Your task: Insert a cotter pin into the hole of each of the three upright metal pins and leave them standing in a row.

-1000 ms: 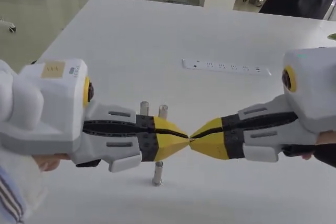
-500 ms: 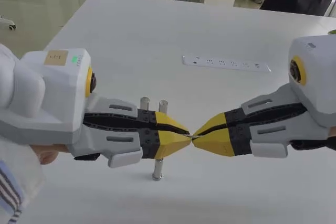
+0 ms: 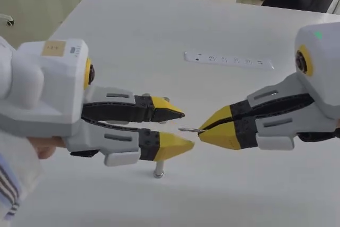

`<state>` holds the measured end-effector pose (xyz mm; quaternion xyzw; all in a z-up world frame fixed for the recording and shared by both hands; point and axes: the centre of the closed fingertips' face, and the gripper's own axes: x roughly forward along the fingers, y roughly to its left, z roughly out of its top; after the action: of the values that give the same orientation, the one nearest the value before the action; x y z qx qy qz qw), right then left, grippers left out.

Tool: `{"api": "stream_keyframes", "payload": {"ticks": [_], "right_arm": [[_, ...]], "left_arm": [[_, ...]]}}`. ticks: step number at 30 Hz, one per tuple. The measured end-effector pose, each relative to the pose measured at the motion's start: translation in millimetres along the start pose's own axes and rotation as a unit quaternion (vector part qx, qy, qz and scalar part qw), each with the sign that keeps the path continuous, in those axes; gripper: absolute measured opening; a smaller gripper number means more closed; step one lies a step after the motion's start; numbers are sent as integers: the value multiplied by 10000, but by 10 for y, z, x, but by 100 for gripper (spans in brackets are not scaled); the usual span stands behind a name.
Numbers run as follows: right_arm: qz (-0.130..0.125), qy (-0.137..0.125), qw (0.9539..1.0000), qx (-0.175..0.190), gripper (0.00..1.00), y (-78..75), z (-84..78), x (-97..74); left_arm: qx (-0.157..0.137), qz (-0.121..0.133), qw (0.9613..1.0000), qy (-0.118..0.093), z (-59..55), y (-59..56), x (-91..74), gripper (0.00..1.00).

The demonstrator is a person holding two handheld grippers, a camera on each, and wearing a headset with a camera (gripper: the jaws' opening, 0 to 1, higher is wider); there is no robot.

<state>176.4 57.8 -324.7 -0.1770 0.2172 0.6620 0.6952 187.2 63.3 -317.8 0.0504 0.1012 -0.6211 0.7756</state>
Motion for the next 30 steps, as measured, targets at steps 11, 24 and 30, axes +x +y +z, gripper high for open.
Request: {"api": "stream_keyframes", "payload": {"ticks": [11, 24, 30], "right_arm": [[-218, 152, 9995, 157, 0, -115, -187, 23], [-495, 376, 9975, 338, 0, -219, -449, 104], [-574, 505, 9965, 336, 0, -253, -556, 192]], "left_arm": [[-148, 129, 9995, 240, -198, 66, -34, 34], [-389, 328, 9970, 587, -474, 158, -47, 32], [-462, 374, 9951, 786, -602, 192, -30, 26]]}}
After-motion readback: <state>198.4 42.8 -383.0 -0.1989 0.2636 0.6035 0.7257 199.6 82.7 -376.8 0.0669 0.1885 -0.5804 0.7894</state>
